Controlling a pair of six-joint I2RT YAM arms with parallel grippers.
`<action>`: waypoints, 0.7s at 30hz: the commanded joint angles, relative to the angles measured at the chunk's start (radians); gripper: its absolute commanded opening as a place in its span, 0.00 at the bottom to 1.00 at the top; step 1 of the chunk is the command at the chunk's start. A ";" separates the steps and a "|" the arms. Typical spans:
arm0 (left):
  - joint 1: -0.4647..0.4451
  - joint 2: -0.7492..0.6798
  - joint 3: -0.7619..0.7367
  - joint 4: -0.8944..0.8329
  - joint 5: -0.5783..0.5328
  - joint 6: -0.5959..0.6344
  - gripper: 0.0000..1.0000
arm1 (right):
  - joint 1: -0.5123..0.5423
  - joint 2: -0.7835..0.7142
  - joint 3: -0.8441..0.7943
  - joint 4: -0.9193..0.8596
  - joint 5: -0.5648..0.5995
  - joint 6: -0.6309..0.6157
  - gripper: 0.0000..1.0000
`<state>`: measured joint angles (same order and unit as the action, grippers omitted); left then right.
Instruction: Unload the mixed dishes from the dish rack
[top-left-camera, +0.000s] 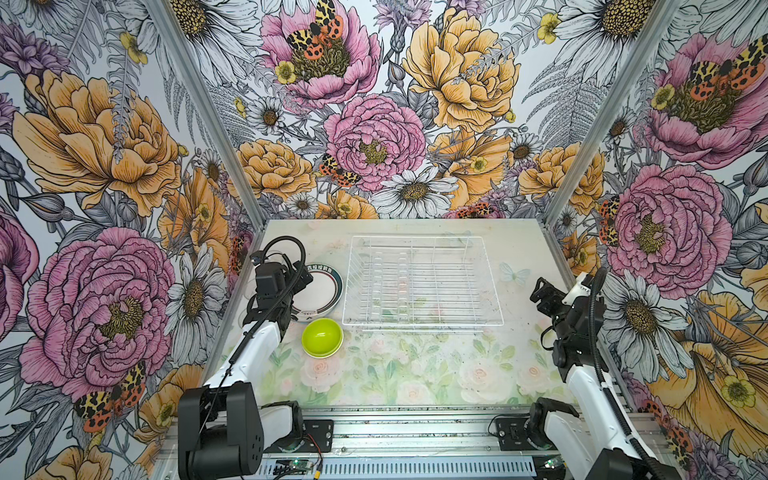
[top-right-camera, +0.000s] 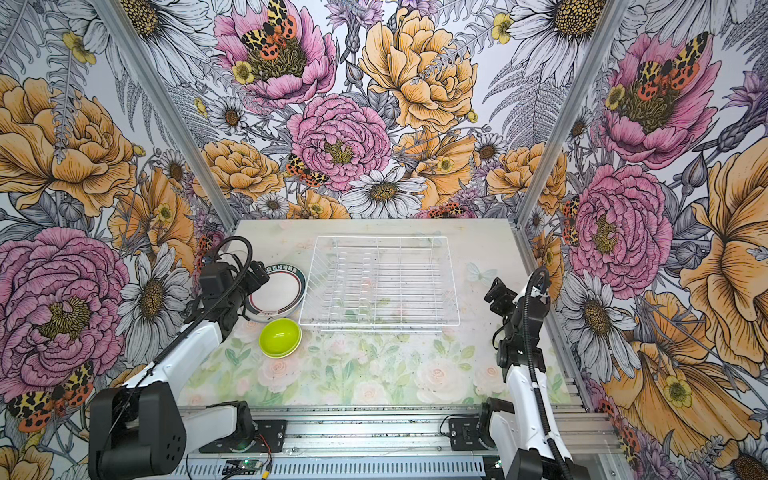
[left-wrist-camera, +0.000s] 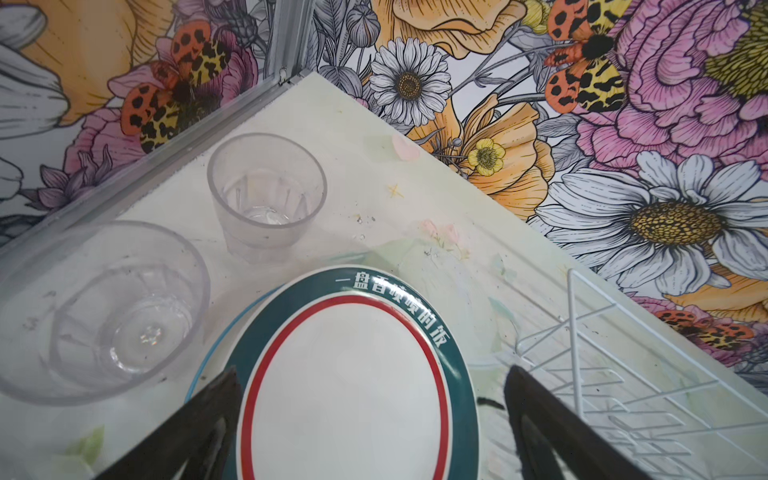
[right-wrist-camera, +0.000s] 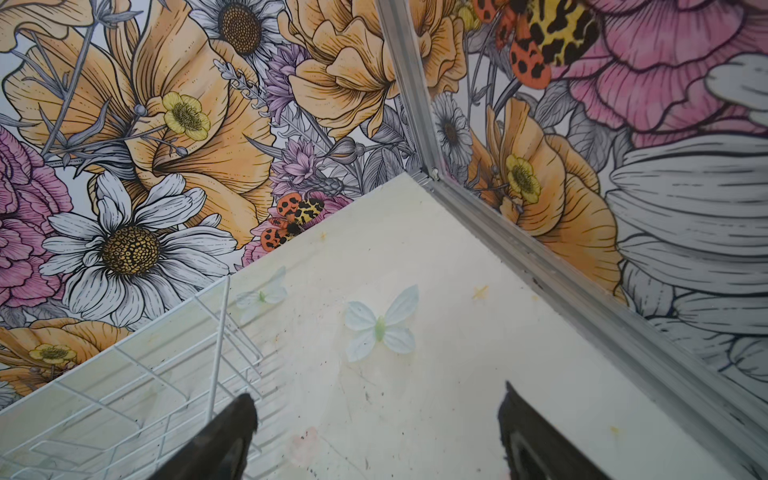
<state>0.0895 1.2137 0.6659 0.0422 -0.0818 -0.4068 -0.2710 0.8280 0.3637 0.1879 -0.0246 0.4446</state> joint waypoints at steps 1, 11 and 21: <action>0.011 -0.007 -0.026 0.105 -0.047 0.139 0.99 | 0.011 0.008 -0.037 0.119 0.116 -0.048 0.92; 0.004 -0.075 -0.269 0.472 -0.113 0.252 0.99 | 0.034 0.228 -0.058 0.305 0.155 -0.072 0.92; 0.003 0.116 -0.314 0.707 -0.108 0.287 0.99 | 0.056 0.370 -0.028 0.367 0.160 -0.092 0.92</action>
<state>0.0898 1.3022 0.3592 0.6136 -0.1764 -0.1486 -0.2249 1.1828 0.3149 0.4999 0.1131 0.3725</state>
